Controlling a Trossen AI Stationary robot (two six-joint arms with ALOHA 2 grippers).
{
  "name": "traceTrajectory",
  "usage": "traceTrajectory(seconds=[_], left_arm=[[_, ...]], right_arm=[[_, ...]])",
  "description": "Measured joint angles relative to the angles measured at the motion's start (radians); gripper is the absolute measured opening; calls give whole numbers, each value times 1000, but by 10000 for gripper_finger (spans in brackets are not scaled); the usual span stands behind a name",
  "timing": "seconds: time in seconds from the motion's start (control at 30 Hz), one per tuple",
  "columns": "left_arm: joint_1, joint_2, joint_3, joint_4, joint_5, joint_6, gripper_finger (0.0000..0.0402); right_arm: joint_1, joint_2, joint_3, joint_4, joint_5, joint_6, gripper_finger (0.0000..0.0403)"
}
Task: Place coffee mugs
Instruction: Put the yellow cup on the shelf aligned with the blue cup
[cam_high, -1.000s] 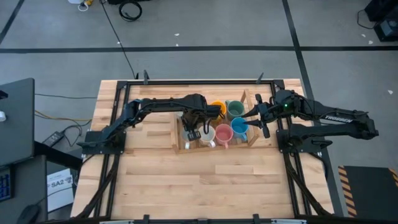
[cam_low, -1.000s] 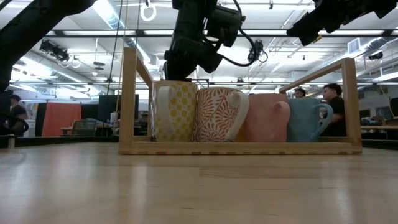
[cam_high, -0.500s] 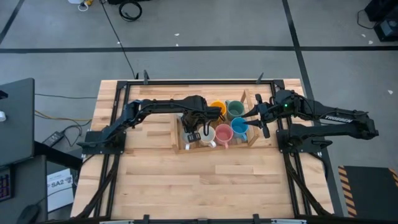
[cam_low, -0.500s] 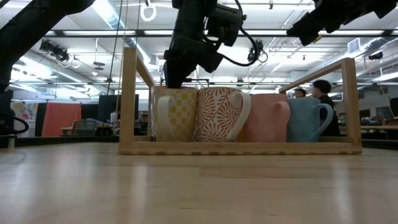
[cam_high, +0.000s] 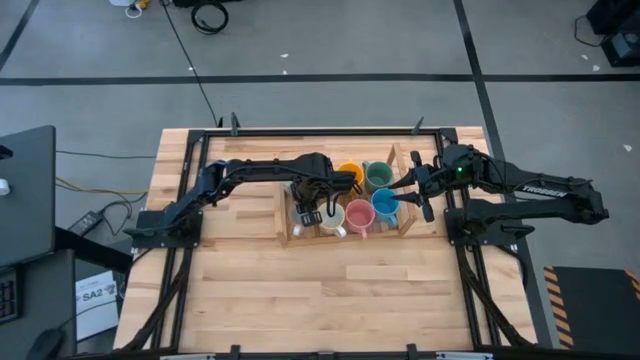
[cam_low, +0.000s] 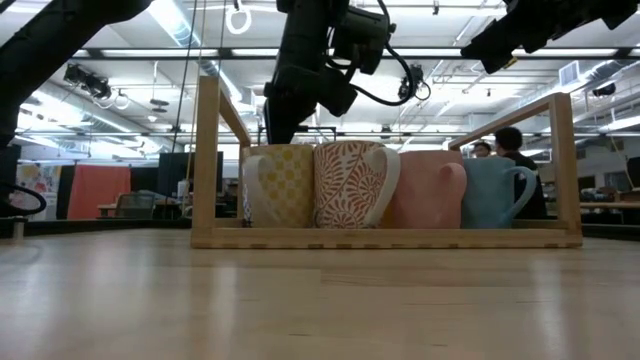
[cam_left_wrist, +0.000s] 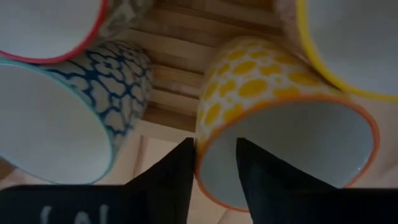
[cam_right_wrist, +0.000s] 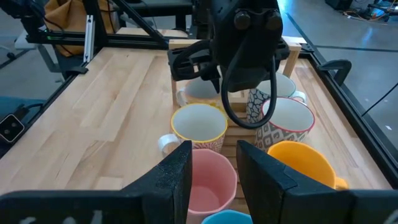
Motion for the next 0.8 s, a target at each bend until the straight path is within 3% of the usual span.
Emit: traceTrajectory(seconds=[0.23,0.53,0.8], left_arm=[[1,0,0,0,-90,28,162],[-2,-14,11,0,-88,34,164],[-8,-135,12,0,-80,34,164]], right_arm=[[0,0,0,0,0,0,131],[0,1,0,0,0,0,131],[0,1,0,0,0,2,131]])
